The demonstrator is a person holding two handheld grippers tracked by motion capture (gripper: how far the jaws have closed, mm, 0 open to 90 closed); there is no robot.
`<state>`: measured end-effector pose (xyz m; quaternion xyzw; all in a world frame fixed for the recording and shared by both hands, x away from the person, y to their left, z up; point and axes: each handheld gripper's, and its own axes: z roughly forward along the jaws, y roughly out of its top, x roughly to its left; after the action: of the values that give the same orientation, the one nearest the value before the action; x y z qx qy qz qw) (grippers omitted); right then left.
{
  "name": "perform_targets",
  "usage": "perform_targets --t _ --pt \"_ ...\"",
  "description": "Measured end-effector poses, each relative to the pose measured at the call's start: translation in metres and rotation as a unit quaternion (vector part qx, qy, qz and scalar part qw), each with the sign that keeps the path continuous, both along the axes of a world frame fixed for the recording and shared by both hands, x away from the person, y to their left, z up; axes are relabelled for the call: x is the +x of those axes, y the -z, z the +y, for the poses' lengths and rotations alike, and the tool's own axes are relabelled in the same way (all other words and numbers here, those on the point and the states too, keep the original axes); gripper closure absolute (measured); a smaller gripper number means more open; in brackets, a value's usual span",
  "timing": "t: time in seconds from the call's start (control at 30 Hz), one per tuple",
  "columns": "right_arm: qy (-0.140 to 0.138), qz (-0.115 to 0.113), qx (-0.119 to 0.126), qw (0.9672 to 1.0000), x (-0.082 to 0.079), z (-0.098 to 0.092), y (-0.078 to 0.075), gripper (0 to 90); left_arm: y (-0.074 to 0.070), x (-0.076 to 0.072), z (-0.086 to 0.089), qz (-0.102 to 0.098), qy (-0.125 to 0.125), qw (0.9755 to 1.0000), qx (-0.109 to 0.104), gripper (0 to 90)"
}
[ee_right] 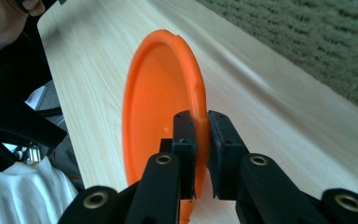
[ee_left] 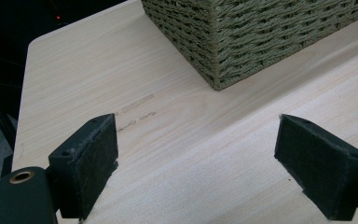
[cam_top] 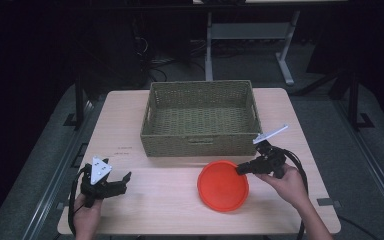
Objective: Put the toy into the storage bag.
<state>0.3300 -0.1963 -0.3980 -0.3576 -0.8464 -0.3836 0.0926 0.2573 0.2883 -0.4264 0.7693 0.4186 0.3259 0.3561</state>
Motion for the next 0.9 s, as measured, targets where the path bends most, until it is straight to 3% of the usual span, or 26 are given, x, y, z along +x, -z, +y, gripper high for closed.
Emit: perform_targets --t 0.63,0.9 --pt "0.011 -0.012 0.015 0.9998 0.006 0.001 -0.043 81.9 0.0 -0.001 0.0 0.003 0.001 1.0 0.002 12.9" --pt "0.016 -0.028 0.015 0.9993 0.007 -0.004 -0.065 81.9 0.0 0.0 0.002 0.002 -0.002 1.0 0.0 12.9"
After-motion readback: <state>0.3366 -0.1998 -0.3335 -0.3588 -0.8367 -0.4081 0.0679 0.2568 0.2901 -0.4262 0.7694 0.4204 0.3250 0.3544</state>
